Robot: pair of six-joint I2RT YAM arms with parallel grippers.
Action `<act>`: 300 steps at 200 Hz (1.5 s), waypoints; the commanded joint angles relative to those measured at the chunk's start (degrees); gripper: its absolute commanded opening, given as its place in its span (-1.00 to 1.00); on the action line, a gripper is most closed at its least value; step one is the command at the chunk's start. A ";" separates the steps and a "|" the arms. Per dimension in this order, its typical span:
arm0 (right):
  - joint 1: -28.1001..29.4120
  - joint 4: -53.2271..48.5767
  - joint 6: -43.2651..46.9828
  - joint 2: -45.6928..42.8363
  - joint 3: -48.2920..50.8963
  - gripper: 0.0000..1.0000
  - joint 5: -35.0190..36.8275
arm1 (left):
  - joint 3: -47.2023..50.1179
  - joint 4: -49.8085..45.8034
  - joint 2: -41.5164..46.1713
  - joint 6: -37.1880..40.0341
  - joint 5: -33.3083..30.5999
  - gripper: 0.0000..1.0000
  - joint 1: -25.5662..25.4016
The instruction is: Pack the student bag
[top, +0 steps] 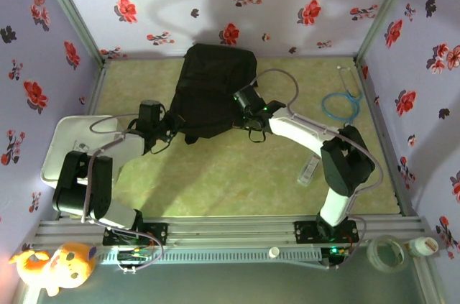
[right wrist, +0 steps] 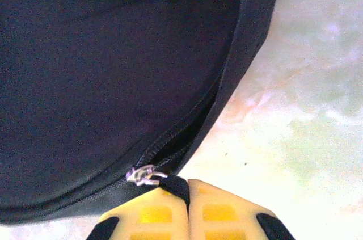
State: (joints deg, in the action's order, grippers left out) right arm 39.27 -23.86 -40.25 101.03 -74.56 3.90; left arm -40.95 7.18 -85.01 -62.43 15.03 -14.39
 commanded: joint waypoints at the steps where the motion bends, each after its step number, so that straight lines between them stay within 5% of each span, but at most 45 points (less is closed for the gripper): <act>1: -3.50 -4.86 1.29 1.48 -3.22 -1.00 6.03 | -1.54 -5.72 0.75 4.72 -1.56 -0.93 1.21; 134: -7.63 -10.27 8.17 9.07 -12.51 -1.00 9.32 | -3.96 -20.45 0.72 17.91 2.47 -0.99 0.96; 217: -8.15 -11.94 7.74 13.35 -17.75 -0.94 18.71 | -3.88 -24.64 1.88 20.94 3.27 -1.00 -0.43; 266: -7.89 -6.00 6.49 5.24 -8.44 -1.00 6.30 | -3.48 -29.45 5.69 22.17 4.21 -0.96 -2.96; 300: -7.89 -0.59 3.67 -4.08 6.66 -1.00 -2.51 | -0.66 -33.13 10.14 21.30 3.73 -0.73 -6.91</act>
State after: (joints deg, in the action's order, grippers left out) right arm 33.17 -28.03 -33.32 103.85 -76.23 5.50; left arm -44.03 -16.80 -78.94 -42.87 18.63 -18.81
